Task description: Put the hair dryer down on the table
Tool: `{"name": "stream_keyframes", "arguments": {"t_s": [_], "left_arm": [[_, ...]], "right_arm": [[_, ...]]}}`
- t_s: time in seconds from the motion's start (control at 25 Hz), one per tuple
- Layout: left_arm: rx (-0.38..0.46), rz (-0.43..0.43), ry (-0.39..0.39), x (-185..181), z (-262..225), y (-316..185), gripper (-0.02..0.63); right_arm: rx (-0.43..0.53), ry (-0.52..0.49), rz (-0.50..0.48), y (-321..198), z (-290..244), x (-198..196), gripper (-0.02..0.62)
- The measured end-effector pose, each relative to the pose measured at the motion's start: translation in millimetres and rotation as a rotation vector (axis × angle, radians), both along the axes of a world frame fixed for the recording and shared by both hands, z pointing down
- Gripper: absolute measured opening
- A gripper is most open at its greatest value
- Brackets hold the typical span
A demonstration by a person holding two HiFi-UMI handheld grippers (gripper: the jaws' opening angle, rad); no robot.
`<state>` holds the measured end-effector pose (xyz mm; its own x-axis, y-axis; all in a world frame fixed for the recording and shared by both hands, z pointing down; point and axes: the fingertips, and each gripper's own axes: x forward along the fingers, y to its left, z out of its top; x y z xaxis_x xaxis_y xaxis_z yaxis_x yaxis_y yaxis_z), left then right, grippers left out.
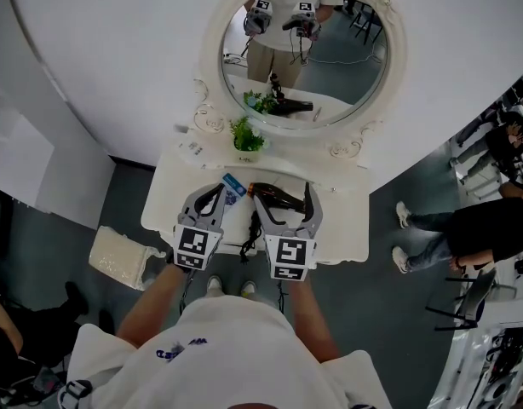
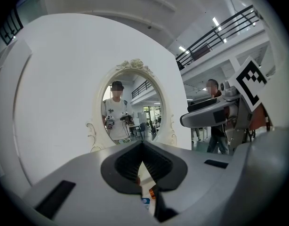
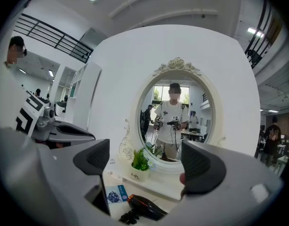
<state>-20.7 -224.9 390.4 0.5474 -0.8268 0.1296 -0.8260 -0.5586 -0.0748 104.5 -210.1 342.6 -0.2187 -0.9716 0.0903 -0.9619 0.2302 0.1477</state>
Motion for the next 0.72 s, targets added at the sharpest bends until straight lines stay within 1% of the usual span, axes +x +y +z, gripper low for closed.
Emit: {"name": "stream_keyframes", "arguments": {"t_s": [0.08,0.24,0.32,0.48,0.72], "left_arm": [[-0.002,0.003,-0.001,0.7,-0.6,0.7,0.009],[-0.004,0.007,-0.010,2.6,-1.1,1.0,0.009],[-0.001,0.010,-0.014,3.4,-0.9,2.0,0.009],[0.002,0.015,-0.015,5.6,-2.9,2.5,0.009],[0.017,0.016,-0.015,7.2,-7.0,-0.1,0.009]], "right_arm": [[-0.007,0.000,-0.003,1.1,0.0,0.2,0.471],[-0.013,0.004,-0.002,1.7,-2.1,0.9,0.382],[-0.010,0.007,0.004,2.7,-2.2,1.4,0.354],[-0.010,0.019,0.012,4.8,-2.6,3.9,0.306],[-0.017,0.050,0.012,7.2,-1.1,5.4,0.277]]}}
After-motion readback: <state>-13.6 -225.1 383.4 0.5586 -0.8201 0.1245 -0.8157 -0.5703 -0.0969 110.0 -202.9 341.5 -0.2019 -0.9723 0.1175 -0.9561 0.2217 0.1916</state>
